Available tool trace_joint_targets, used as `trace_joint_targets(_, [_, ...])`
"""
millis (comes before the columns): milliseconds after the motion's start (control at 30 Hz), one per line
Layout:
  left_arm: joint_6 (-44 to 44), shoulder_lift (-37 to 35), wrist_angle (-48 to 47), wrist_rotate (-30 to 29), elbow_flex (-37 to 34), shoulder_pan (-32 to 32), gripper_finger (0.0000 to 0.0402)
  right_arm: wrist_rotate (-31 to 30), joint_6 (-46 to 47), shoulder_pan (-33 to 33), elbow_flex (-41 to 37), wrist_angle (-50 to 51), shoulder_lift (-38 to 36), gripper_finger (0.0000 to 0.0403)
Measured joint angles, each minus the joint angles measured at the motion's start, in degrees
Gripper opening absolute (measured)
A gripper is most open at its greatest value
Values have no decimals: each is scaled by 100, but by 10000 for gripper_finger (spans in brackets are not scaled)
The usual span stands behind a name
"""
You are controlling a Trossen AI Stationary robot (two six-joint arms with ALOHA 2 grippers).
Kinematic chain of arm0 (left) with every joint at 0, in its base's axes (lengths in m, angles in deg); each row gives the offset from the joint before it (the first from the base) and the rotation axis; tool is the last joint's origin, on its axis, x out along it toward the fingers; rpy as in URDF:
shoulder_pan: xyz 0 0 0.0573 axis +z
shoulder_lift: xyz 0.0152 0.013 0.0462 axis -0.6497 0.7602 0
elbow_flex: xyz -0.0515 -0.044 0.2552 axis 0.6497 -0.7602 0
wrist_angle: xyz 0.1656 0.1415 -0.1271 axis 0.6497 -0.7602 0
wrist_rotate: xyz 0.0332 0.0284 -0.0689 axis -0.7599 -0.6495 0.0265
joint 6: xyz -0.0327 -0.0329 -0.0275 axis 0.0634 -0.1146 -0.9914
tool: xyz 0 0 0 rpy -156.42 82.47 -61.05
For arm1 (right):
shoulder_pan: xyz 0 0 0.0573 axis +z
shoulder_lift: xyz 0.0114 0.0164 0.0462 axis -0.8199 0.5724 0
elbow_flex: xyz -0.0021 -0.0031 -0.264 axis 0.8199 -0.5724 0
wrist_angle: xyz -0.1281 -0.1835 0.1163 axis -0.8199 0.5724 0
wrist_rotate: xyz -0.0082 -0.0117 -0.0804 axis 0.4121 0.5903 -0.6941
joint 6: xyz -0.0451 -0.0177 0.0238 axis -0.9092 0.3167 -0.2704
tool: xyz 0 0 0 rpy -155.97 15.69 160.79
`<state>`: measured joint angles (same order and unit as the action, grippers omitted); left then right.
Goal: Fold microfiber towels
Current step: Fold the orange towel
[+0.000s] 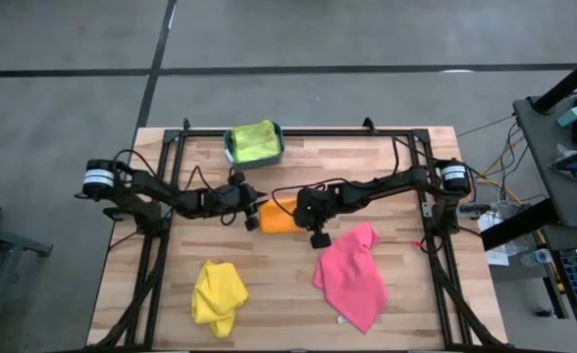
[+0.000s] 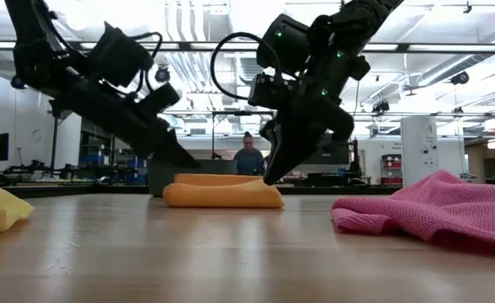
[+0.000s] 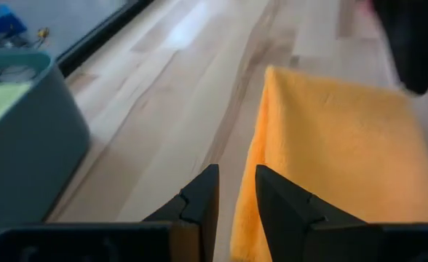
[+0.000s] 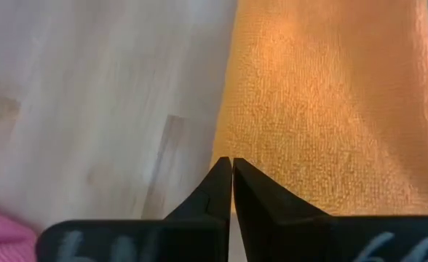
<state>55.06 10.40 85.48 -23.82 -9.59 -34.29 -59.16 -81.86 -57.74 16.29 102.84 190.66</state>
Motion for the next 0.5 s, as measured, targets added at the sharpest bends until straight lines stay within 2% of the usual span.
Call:
trace_joint_targets(167, [7,-443,-135,490,-26,-18,77,-60,292,0,-21,-358,45,8])
trace_joint_targets(267, [12,-598,-169,1290,-88,-34,77,-136,354,-6,-58,-611,104,8])
trace_joint_targets(333, [12,-602,-216,1596,-119,-45,77,-140,419,-11,-77,-845,118,8])
trace_joint_targets(433, [15,-433,-470,1450,-134,-21,76,-138,511,-11,-152,-1083,118,8])
trace_joint_targets(500, [60,-269,-414,866,-142,-23,76,-138,509,-11,-201,-1126,120,8])
